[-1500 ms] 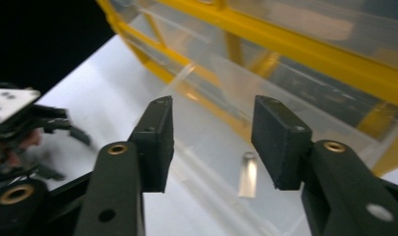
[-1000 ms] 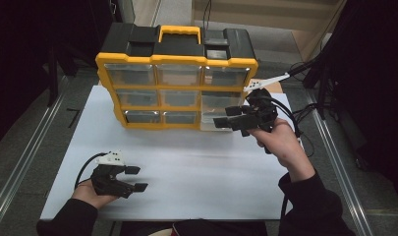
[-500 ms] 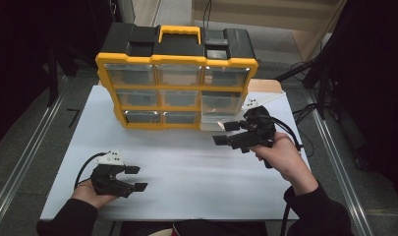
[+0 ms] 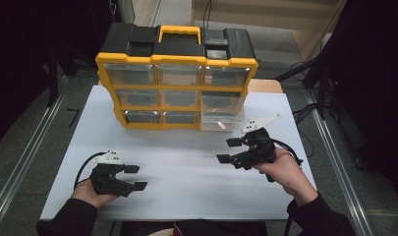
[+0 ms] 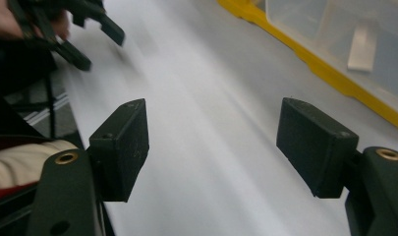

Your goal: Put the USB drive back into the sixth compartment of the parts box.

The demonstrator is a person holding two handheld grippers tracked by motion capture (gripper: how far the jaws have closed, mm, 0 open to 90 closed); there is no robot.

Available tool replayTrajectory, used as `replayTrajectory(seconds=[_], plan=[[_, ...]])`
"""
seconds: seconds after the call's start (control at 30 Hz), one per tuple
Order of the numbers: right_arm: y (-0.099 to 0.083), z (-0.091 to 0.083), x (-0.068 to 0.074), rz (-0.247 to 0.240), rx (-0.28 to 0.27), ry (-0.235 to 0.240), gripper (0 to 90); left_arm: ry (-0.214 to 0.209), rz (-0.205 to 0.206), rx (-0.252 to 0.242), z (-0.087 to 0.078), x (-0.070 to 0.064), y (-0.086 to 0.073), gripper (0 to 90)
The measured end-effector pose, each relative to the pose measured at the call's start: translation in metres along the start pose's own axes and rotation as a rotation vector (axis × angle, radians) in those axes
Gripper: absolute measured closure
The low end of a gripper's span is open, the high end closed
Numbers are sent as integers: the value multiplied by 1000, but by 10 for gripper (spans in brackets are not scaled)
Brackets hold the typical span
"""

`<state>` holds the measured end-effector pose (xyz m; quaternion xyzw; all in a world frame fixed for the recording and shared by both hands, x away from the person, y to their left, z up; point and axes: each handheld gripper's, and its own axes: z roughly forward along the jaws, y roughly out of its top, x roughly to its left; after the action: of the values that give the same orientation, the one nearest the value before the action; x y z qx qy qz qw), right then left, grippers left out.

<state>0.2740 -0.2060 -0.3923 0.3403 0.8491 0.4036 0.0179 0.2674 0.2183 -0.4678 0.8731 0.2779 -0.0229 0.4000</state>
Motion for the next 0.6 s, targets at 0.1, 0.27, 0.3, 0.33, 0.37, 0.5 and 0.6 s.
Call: replayTrajectory(seconds=[0.1, 0.27, 0.3, 0.33, 0.37, 0.5, 0.6], plan=[[-15, 3, -5, -2, -11, -32, 261, 0, -2, 0, 1, 0, 0, 296], [-39, 8, -15, 28, -21, -91, 260, -3, -1, -6, 1, -1, 1, 296], [-44, 8, -16, 42, -23, -106, 260, 0, 0, -7, 1, -1, 0, 296], [-48, 9, -17, 55, -24, -117, 260, 4, -3, -6, 1, -1, 0, 296], [-51, 9, -18, 62, -29, -126, 260, 4, -1, -5, 1, 0, 0, 296], [-65, 9, -23, 72, -36, -143, 260, 11, -4, -6, 0, 0, 1, 296], [-74, 10, -25, 76, -33, -158, 260, 11, -4, -15, 0, 0, 0, 296]])
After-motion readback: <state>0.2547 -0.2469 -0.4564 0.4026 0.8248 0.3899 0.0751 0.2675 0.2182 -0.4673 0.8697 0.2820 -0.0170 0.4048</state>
